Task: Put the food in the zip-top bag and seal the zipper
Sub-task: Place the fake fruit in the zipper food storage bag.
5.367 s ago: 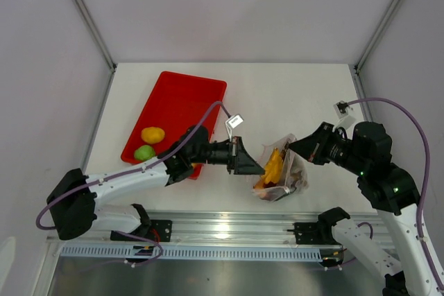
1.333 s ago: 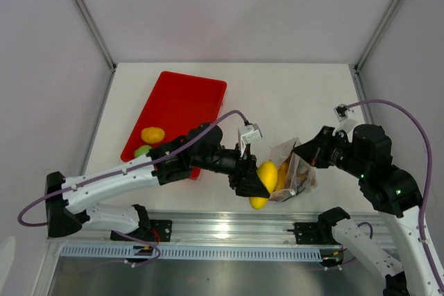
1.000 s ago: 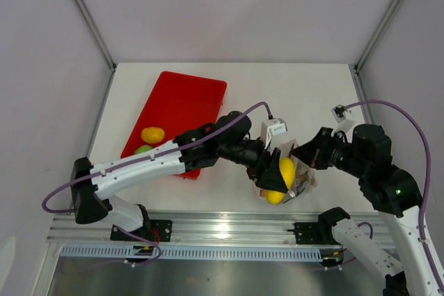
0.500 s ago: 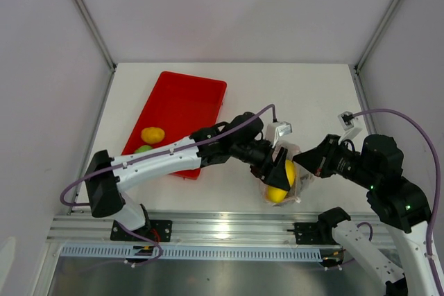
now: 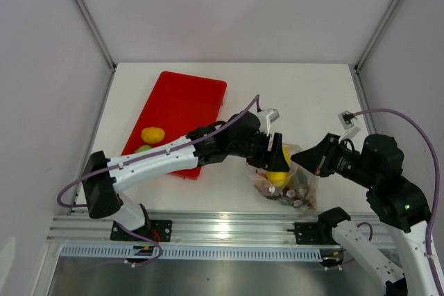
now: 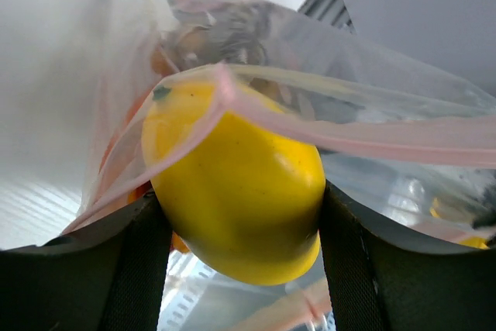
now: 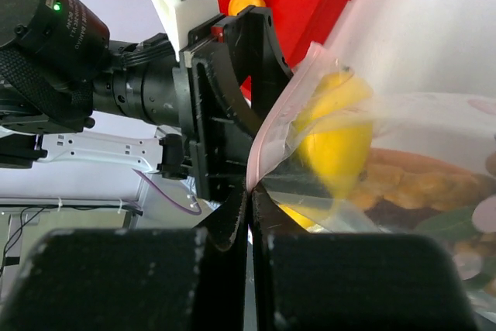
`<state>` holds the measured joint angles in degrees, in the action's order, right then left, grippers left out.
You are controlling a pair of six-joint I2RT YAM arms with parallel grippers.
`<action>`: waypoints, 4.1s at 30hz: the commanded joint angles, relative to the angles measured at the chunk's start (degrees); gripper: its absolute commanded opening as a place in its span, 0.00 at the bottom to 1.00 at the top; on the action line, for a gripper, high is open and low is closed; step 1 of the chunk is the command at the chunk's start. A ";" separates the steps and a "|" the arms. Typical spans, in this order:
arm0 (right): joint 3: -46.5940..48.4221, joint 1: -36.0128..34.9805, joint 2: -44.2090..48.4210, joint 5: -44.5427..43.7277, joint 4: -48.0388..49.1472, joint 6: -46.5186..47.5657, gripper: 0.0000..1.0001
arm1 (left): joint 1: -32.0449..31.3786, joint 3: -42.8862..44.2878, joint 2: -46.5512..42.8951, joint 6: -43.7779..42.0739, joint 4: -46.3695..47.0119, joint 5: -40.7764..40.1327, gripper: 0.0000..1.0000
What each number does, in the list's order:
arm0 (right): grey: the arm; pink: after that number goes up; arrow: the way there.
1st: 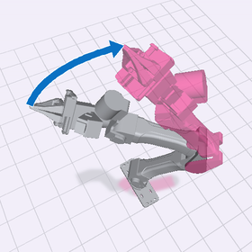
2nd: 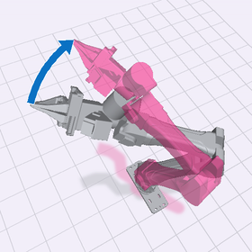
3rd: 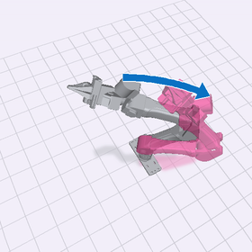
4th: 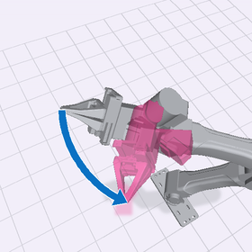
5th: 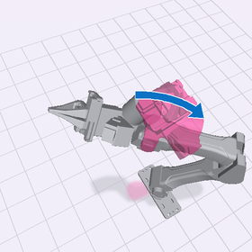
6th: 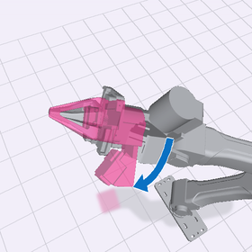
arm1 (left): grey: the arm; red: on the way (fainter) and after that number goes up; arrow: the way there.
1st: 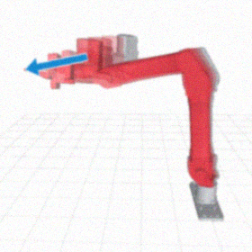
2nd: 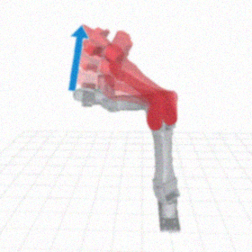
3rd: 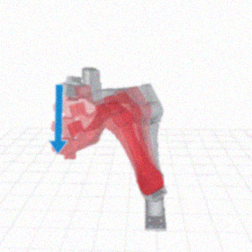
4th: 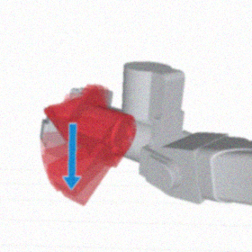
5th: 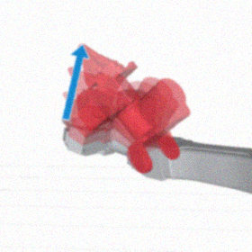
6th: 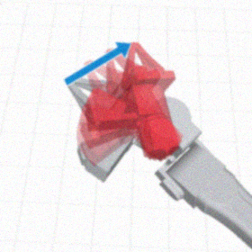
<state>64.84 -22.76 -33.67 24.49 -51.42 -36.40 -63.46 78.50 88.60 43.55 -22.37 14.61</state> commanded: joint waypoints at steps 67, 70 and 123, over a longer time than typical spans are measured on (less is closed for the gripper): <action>3.10 -0.18 0.54 -1.55 1.41 0.98 0.00 | -3.95 -15.37 -6.23 -21.92 18.12 -11.53 0.23; 3.28 -0.18 0.45 -1.55 1.58 0.98 0.00 | -4.13 -17.93 -7.91 -24.82 21.92 -11.27 0.19; 5.21 -0.18 -3.25 -0.76 0.62 1.51 0.00 | -8.61 -17.23 -7.38 -37.75 22.01 -19.10 0.99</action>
<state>67.00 -23.05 -37.60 23.20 -54.11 -35.09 -71.88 64.34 84.82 6.50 -3.25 -5.72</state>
